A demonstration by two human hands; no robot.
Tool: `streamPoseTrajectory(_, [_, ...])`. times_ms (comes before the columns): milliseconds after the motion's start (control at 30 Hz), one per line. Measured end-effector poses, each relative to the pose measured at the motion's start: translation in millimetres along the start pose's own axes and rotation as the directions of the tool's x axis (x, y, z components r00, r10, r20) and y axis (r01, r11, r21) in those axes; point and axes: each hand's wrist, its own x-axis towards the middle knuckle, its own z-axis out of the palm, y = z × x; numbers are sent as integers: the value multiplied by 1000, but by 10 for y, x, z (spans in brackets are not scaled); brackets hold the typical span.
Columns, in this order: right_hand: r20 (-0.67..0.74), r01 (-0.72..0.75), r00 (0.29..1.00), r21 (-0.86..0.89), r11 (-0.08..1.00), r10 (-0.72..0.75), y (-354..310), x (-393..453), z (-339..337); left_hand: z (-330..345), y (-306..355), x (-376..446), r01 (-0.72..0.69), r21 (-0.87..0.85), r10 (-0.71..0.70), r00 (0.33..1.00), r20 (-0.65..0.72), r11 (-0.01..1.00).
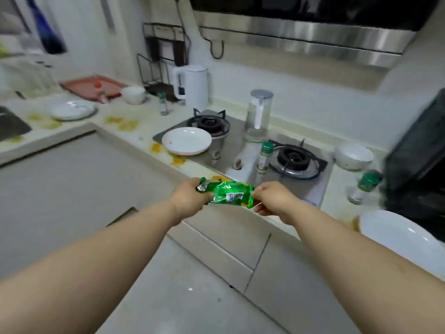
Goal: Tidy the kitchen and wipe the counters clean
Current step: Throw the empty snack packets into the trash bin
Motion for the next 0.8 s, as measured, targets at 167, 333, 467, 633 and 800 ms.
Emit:
streamPoseTrajectory(167, [293, 57, 955, -23, 998, -47, -966, 200, 1755, -1578, -997, -333, 128, -132, -149, 974, -169, 983])
streamPoseTrajectory(333, [471, 144, 875, -37, 989, -110, -1841, 171, 3591, -3068, -1969, -760, 223, -215, -294, 865, -405, 951])
streamPoseTrajectory(467, [597, 180, 794, -52, 982, -114, -2274, 29, 4793, -3879, -2658, -1143, 292, -349, -441, 741, -506, 890])
streamPoseTrajectory(633, [718, 256, 689, -107, 961, -103, -2604, -14, 6014, -4488, -3412, -1463, 329, -494, -585, 578, -569, 805])
streamPoseTrajectory(800, [815, 361, 578, -218, 907, -33, -2698, 120, 7031, -4775, -4041, -1663, 369, -616, -716, 424, -554, 696])
